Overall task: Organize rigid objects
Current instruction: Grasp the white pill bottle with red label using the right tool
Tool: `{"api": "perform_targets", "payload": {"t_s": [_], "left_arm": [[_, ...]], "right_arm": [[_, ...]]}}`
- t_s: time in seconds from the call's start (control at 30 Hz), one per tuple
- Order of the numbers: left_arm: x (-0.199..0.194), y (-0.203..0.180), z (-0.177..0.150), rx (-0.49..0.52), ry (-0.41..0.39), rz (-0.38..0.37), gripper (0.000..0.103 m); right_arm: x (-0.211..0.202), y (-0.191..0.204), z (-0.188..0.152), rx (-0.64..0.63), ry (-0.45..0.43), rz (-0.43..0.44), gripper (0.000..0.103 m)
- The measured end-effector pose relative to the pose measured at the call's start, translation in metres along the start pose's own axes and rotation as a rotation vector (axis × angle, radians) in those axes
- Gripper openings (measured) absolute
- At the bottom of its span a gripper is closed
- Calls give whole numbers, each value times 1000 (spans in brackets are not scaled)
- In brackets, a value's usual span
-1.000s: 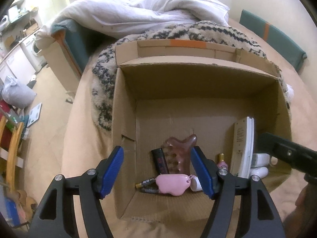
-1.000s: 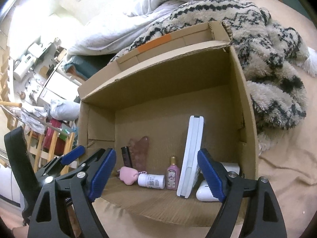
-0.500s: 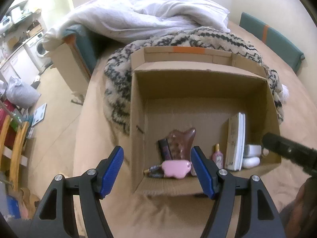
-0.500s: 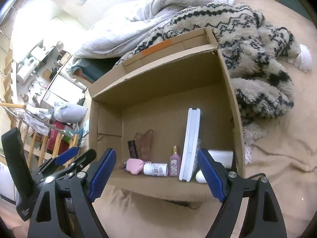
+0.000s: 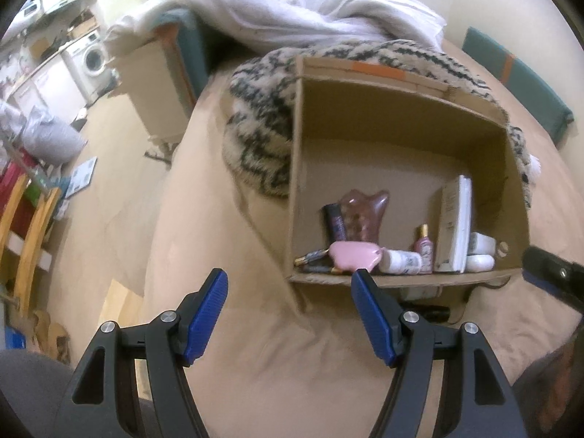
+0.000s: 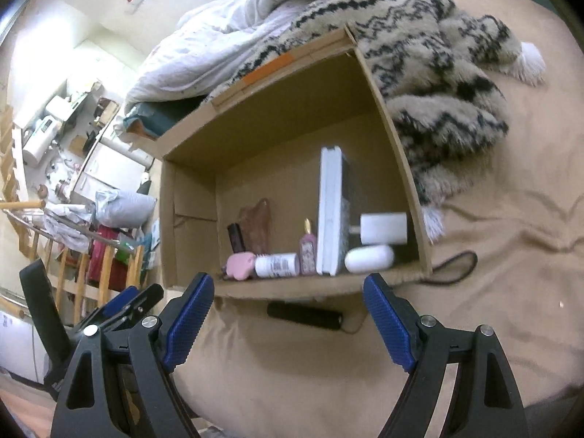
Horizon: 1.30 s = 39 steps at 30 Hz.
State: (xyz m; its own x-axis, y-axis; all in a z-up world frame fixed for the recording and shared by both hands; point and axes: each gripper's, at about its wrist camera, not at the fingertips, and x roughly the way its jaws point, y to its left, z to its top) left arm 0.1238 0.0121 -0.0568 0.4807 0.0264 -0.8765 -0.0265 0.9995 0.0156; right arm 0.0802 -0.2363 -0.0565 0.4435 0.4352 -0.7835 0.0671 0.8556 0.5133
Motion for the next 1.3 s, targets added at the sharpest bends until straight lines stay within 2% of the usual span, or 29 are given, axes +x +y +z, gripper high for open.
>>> {"api": "perform_targets", "payload": {"t_s": [0.17,0.27,0.37,0.43,0.6,0.83,0.9,0.93,1.0,1.13,1.3], "left_arm": [[6,14,2,-102,22,-7,67],[9,15,0,-111,40,-5,67],[10,15,2,-122,48,-4,67],[8,16,3,-139,44,-11,67],[2,19,3,-134,28,-11,67],[6,27,3,-186,59,-27,67],[6,25,3,-172,55,-17,67],[5,24,3,-165,52,-13,67],[5,20,3,-146,46,-6,67],[6,14,2,-125,53,-30,67],[9,5,-1,-80,66,-41,67]], "right_arm": [[13,-2,-7,15,49,-31,89],[30,3,-12,-10,108,-71,89],[61,10,-17,-55,208,-136,89],[78,18,-16,-102,244,-191,89],[113,32,-8,-156,277,-270,89],[145,40,-9,-202,309,-361,85],[146,39,-10,-204,311,-370,80],[145,38,-10,-205,309,-370,67],[141,36,-11,-206,319,-342,52],[123,33,-17,-232,310,-311,50],[76,21,-29,-194,271,-231,50]]}}
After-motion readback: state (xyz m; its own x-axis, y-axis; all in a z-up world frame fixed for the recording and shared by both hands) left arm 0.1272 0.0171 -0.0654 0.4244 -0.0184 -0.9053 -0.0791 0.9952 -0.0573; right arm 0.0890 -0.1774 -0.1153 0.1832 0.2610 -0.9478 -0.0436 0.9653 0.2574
